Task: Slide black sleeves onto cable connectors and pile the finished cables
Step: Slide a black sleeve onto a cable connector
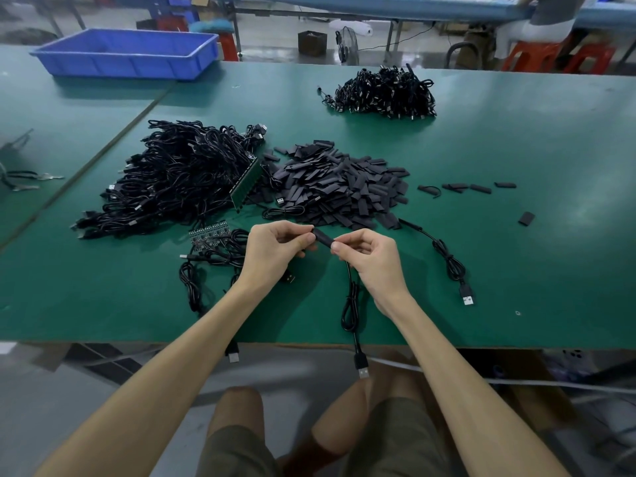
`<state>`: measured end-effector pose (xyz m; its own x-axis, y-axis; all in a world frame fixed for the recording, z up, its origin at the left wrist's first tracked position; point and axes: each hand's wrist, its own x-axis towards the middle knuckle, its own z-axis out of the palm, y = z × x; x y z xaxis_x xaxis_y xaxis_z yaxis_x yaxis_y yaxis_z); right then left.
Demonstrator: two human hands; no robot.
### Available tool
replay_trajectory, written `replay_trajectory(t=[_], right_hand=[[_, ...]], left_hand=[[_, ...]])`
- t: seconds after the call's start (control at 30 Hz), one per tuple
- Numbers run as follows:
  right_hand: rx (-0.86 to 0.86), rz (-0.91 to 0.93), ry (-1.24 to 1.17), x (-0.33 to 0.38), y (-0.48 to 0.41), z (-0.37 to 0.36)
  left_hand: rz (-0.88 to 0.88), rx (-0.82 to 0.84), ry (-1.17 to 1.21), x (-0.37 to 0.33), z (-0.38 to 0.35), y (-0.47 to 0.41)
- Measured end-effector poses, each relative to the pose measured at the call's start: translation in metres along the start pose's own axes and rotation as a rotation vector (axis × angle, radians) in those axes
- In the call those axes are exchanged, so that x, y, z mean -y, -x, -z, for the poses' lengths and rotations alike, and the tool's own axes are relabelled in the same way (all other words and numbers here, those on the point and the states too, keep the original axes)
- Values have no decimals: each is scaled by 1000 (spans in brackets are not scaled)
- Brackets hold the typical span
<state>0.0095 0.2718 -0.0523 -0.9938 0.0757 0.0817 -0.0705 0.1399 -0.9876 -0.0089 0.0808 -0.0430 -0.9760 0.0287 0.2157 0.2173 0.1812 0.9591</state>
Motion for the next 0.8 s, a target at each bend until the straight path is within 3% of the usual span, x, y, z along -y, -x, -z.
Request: replay_trajectory(t=[0.57,0.8], right_hand=[[3,17,-8,1,0,-2],[81,13,-45,6,2,-3]], left_hand=[[17,-4,-19,0,-2,-1],[-35,-26,-92,-3,-2,-1]])
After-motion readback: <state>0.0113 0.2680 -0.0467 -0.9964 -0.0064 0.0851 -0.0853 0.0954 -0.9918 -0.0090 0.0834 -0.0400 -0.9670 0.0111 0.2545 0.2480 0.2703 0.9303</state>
